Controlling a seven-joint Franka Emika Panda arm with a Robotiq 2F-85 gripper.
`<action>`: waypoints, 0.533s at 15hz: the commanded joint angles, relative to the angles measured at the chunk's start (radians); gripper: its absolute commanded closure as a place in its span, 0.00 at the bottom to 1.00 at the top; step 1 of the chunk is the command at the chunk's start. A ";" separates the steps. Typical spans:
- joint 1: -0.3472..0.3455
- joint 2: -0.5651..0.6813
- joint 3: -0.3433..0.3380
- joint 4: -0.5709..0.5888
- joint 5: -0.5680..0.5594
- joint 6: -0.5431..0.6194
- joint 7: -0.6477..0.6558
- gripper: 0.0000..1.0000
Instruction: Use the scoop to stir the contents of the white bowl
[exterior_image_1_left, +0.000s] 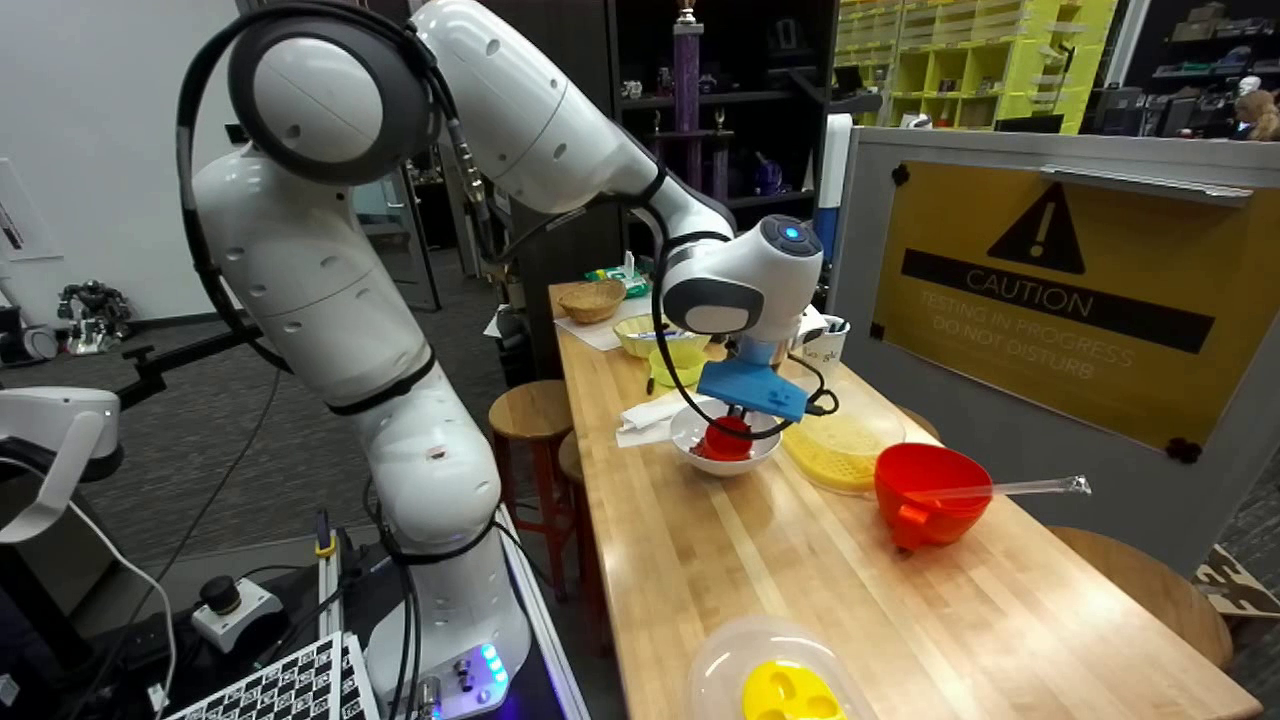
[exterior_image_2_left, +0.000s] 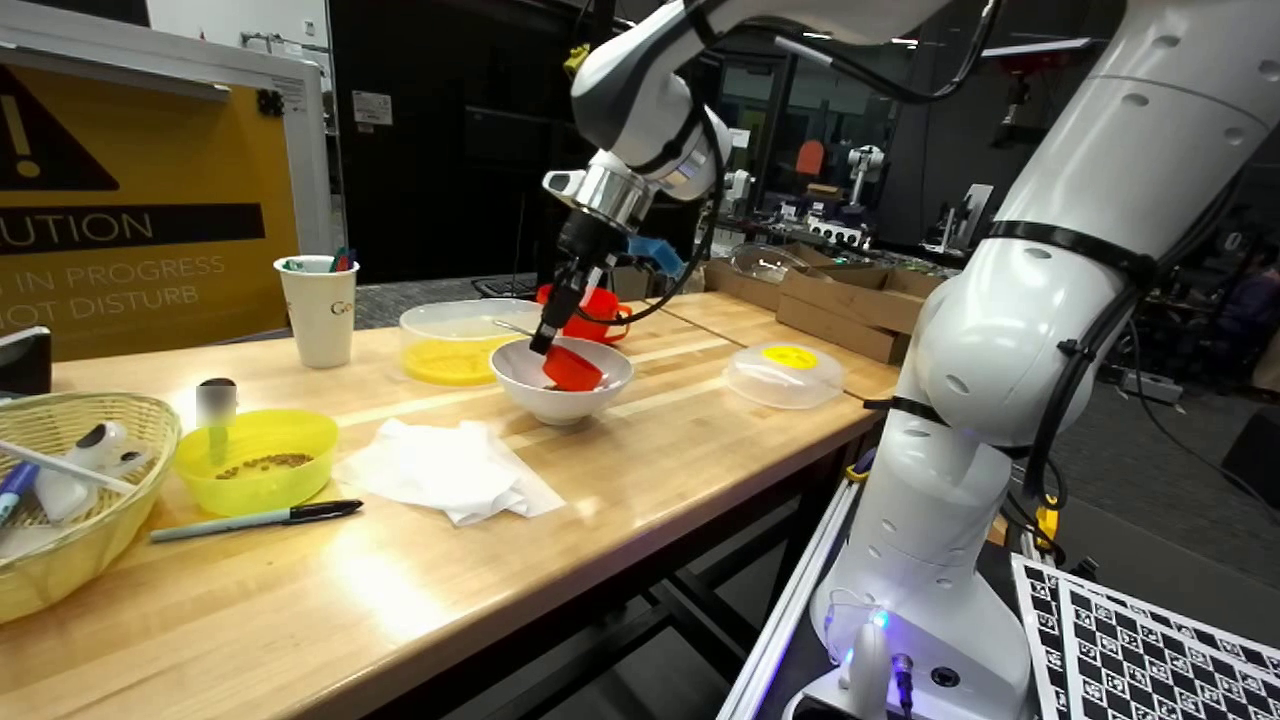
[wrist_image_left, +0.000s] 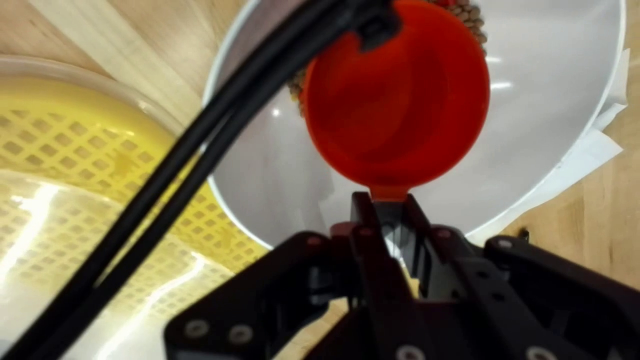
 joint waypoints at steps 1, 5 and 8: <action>-0.003 -0.076 0.004 -0.055 0.014 0.021 0.013 0.96; 0.010 -0.122 0.010 -0.101 0.010 0.027 0.020 0.96; 0.024 -0.147 0.030 -0.137 0.000 0.045 0.052 0.96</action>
